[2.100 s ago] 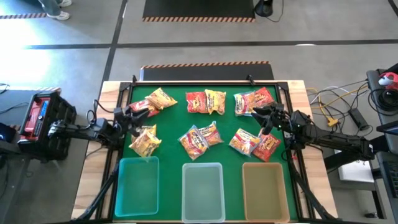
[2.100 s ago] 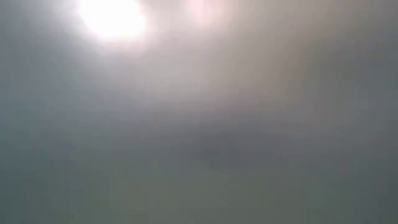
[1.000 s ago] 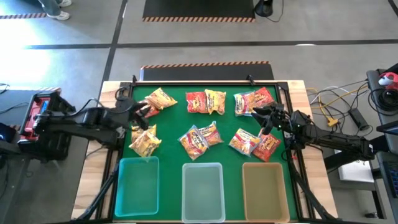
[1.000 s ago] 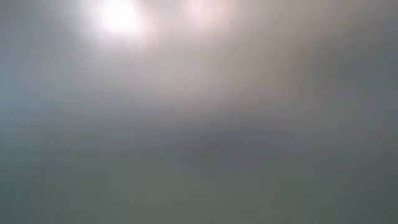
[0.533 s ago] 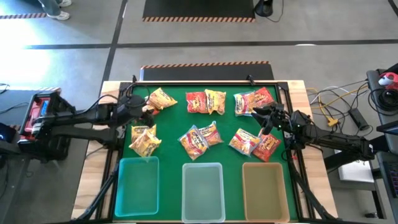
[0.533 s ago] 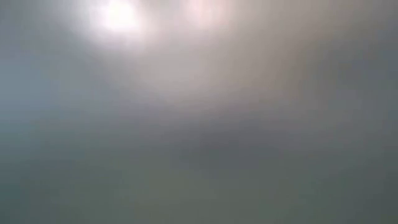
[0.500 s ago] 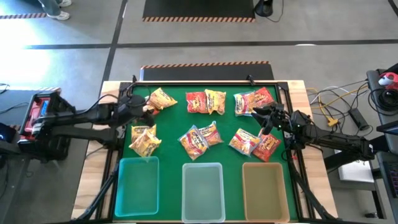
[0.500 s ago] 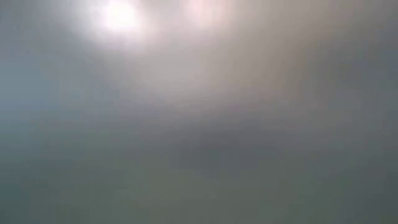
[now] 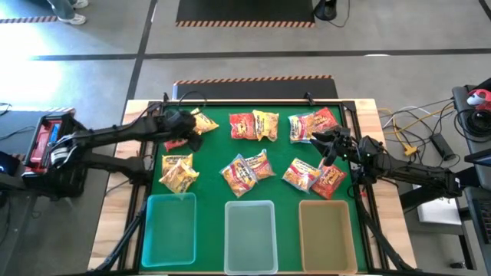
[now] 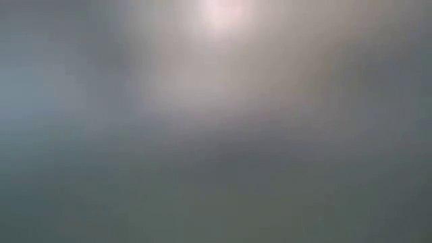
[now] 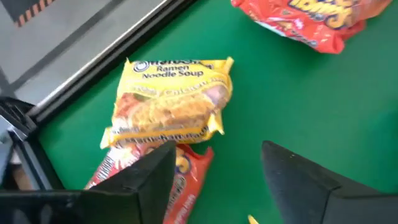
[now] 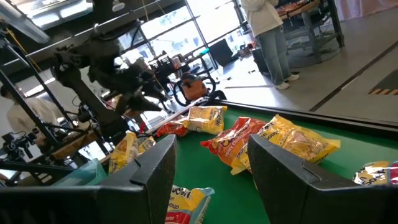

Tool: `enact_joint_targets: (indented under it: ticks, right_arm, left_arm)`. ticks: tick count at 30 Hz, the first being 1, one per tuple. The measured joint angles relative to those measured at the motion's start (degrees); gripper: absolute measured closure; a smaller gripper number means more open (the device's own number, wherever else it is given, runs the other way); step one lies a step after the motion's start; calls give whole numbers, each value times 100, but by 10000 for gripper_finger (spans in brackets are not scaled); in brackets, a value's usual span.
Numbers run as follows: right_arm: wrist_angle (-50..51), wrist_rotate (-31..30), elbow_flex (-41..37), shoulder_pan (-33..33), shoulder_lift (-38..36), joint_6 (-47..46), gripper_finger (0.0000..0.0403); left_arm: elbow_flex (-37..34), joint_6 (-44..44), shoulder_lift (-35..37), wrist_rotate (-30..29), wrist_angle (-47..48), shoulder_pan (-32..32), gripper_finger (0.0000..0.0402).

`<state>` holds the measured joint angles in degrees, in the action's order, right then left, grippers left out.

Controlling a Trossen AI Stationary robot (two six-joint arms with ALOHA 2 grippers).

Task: Sort Maruchan noodles
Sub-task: Put the yellow noodle pack into the transparent bin

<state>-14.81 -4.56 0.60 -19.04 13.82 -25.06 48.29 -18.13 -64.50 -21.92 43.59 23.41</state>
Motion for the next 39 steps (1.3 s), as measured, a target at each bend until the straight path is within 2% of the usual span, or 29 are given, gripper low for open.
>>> enact_joint_targets:
  ticks: [8,20,23,28,39]
  right_arm:
    - [0,1,0,0,1,0,216]
    - [0,2,0,1,1,0,216]
    - [-2,1,0,-1,1,0,216]
    - [0,0,0,-1,1,0,216]
    - [0,2,0,1,1,0,216]
  left_arm:
    - [672,606,-1385,0,-91,187,222]
    - [1662,566,-3163,-18,292,322,223]
    - [1911,548,-3518,-319,544,322,223]
    - [2193,395,-3927,-666,1192,330,223]
    - [2164,157,-4142,-652,1207,337,223]
